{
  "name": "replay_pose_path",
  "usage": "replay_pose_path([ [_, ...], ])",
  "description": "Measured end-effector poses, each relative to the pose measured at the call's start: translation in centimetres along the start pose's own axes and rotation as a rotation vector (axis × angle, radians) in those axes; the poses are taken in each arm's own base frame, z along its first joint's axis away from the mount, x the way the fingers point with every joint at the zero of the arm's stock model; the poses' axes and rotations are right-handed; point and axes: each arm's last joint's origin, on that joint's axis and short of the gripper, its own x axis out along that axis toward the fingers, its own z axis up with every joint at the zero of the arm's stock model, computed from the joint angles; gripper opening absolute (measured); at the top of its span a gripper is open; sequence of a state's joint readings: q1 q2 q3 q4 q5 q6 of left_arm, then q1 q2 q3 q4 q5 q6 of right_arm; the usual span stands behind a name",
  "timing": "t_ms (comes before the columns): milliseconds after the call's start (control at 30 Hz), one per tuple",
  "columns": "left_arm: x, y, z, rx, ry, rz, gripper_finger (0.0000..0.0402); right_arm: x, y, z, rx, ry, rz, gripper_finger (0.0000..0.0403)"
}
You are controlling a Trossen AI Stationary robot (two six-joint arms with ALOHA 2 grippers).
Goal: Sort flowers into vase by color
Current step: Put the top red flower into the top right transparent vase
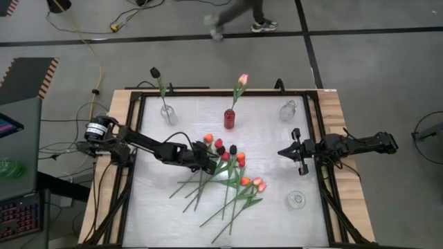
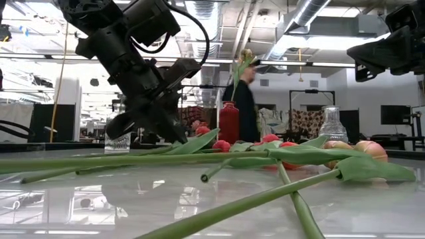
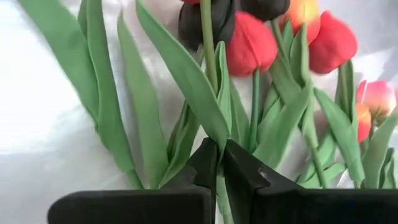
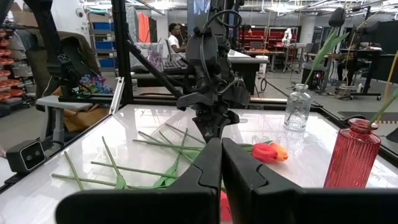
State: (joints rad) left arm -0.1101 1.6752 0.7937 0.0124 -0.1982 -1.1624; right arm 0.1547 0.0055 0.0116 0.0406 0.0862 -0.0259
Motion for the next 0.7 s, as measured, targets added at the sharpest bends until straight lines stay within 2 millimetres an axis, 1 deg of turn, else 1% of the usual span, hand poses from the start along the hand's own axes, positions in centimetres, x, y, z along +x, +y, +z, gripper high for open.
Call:
replay_pose_path([
  [167, -0.5, -0.7, 0.9, 0.055, -0.018, -0.035, 0.0006, 0.0, 0.0, 0.4, 0.034, -0.042, -0.004, 0.0050],
  [333, -1.6, -2.4, 2.3, 0.158, -0.074, -0.091, 0.0006, 0.0, 0.0, 0.7, 0.104, -0.070, -0.002, 0.0088],
  [433, -2.6, -3.5, 3.6, 0.244, -0.133, -0.118, 0.0006, 0.0, 0.0, 0.7, 0.130, -0.070, -0.001, 0.0121],
  [533, -3.6, -4.9, 5.5, 0.347, -0.204, -0.155, 0.0006, 0.0, -0.1, 0.7, 0.164, -0.079, -0.029, 0.0152],
  [700, -5.2, -7.3, 8.2, 0.542, -0.319, -0.187, 0.0006, -0.1, -0.4, 1.3, 0.220, -0.148, -0.108, 0.0189],
])
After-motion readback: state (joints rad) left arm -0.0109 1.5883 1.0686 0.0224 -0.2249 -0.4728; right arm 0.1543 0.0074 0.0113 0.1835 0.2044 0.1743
